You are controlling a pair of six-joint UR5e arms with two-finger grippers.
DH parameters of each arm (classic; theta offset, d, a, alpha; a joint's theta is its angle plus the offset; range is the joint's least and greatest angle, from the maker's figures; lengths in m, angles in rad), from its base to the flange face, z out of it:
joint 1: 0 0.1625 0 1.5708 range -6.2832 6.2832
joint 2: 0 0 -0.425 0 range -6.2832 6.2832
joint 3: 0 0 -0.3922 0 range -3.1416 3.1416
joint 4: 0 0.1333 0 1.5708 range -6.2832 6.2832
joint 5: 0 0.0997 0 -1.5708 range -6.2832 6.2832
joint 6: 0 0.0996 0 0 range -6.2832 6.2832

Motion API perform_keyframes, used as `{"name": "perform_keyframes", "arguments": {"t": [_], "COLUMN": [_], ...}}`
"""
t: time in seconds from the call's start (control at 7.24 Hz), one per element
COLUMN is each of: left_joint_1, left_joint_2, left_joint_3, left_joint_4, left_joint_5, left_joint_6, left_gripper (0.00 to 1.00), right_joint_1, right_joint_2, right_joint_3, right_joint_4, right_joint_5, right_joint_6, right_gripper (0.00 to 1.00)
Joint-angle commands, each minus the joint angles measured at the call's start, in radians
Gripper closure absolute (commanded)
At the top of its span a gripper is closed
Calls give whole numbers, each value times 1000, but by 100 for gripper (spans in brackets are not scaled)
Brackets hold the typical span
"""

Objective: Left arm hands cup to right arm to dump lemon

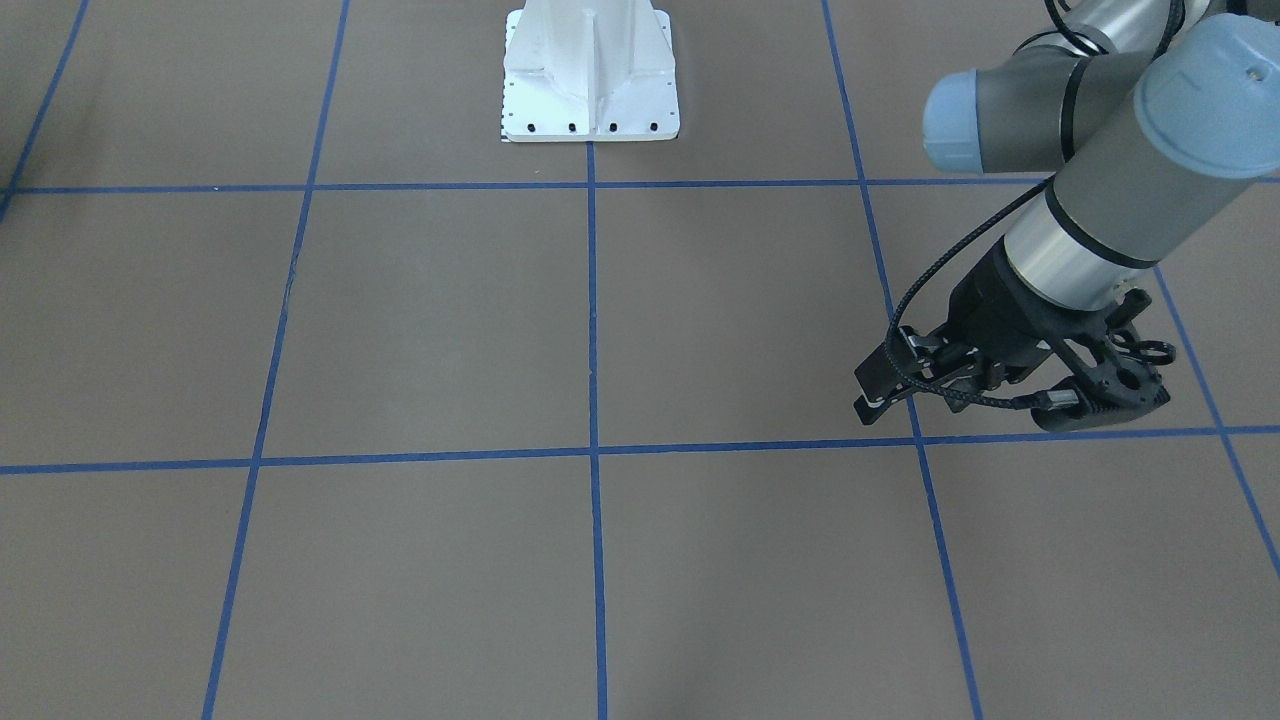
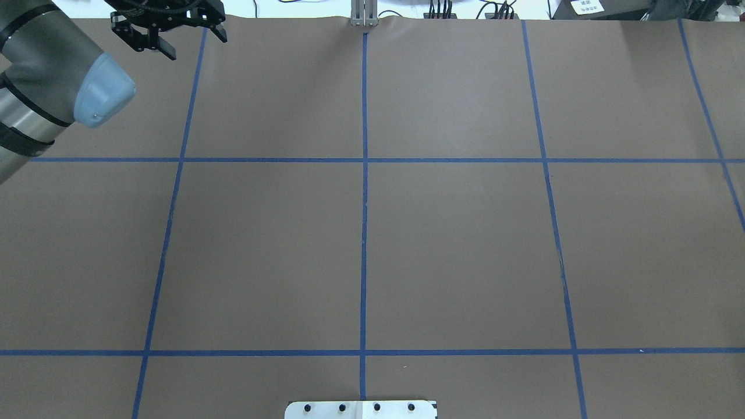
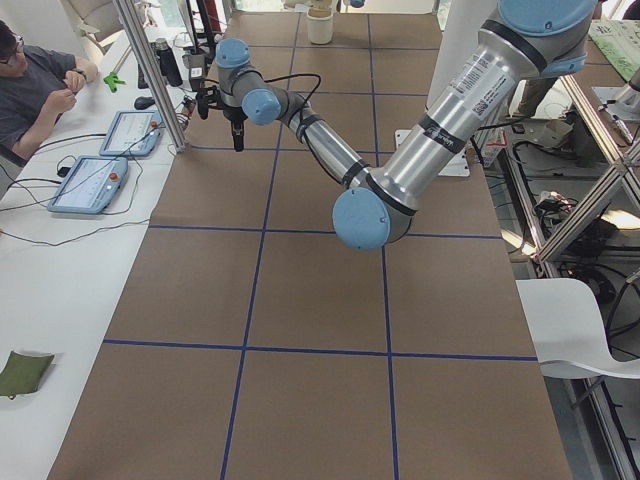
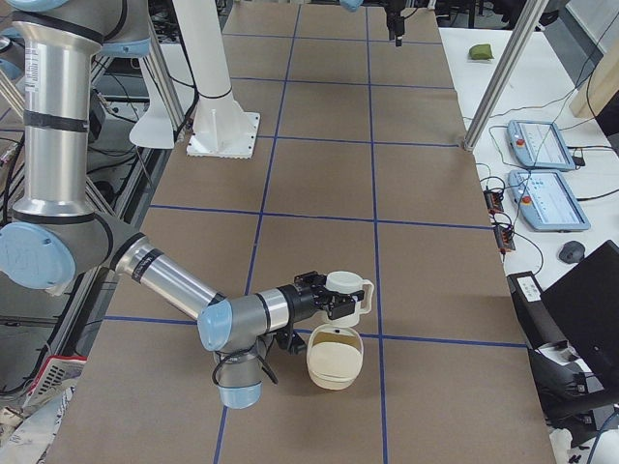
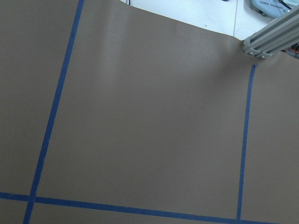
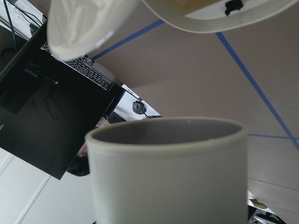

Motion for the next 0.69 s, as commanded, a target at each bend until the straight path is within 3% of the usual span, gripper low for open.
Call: {"name": "perform_keyframes", "arguments": {"t": [0.0, 0.55], "left_joint_1": [0, 0], "left_joint_2": [0, 0], "left_joint_3": [1, -1], "left_joint_4": [0, 0], "left_joint_5": [0, 0], "left_joint_6": [0, -2], "left_gripper": [0, 0], "right_joint_1": [2, 1], "right_joint_2": [9, -2], "right_joint_3": [10, 12], "right_joint_4": [2, 13], "right_joint_5": [17, 13], "right_joint_6": [-139, -443], "right_gripper": [68, 68]}}
